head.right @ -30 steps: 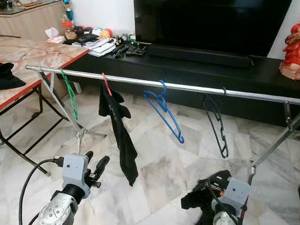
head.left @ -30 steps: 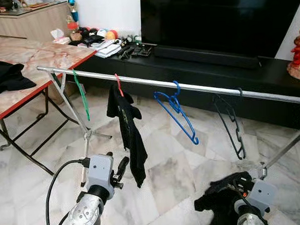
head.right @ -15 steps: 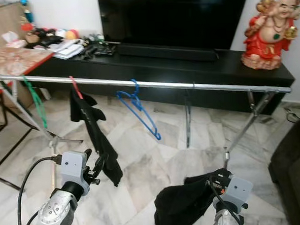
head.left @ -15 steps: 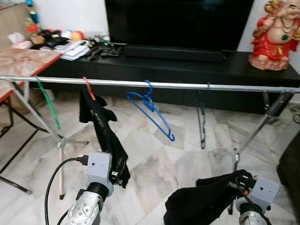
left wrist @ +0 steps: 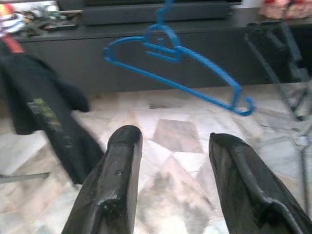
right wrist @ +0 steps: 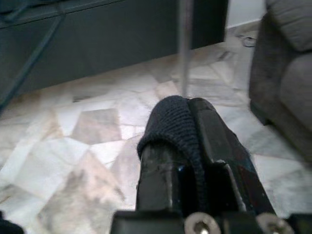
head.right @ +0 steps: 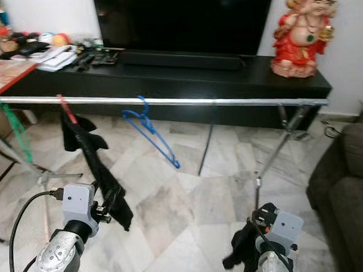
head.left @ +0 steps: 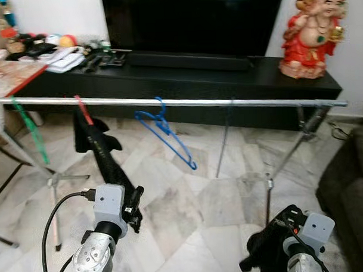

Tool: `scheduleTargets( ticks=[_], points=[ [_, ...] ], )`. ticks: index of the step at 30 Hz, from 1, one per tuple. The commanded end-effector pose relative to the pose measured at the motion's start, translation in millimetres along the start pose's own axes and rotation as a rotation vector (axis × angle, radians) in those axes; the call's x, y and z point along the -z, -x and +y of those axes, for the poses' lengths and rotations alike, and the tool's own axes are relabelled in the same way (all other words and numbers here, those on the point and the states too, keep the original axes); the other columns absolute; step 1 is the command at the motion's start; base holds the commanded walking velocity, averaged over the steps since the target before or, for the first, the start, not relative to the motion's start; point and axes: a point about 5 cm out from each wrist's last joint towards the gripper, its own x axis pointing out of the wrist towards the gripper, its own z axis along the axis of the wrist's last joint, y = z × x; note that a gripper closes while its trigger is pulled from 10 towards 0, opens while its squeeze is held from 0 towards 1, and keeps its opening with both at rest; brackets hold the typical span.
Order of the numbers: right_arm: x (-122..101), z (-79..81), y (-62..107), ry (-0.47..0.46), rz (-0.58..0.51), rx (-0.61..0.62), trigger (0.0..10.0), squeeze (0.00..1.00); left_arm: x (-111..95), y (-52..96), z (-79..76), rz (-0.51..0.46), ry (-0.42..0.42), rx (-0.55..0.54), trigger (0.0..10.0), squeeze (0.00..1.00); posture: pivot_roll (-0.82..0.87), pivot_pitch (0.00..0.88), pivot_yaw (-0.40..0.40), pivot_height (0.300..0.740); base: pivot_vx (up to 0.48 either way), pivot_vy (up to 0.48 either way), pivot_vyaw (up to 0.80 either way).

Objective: Hang hanger

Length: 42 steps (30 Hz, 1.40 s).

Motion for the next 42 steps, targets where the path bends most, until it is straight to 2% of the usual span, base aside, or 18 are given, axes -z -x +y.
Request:
scheduleTargets(
  ticks=[1,12,24,33,42],
  points=[
    [-2.2,3.9,-3.2,0.014,-0.006,-0.035,10.0,0.0,-3.9,0.4,-1.0,-0.009,-0.007,0.002,10.0,0.0,0.01,0.056,-0.014,0.74,0.0,0.0,0.0],
    [1.9,5.2,-8.1,0.03,0.039,-0.051,10.0,0.0,-6.3,0.5,-0.5,-0.01,0.003,-0.009,10.0,0.0,0.02,0.065,-0.018,0.74,0.0,0.0,0.0],
    [0.8,8.9,-14.2,0.006,0.044,-0.053,10.0,0.0,-8.3,-0.9,-1.4,-0.013,0.01,-0.001,10.0,0.0,0.03,0.082,-0.016,0.74,0.315,0.0,0.0],
    [0.6,10.8,-17.7,-0.005,0.048,-0.053,10.0,0.0,-12.0,-5.7,0.9,-0.029,0.013,0.0,10.0,0.0,0.02,0.082,-0.008,0.74,0.336,0.0,-0.76],
    [0.5,13.6,-17.5,0.007,0.034,-0.062,10.0,0.0,-14.9,-4.9,2.2,-0.04,0.011,-0.009,10.0,0.0,0.03,0.088,-0.009,0.74,0.331,0.0,0.0]
  ],
)
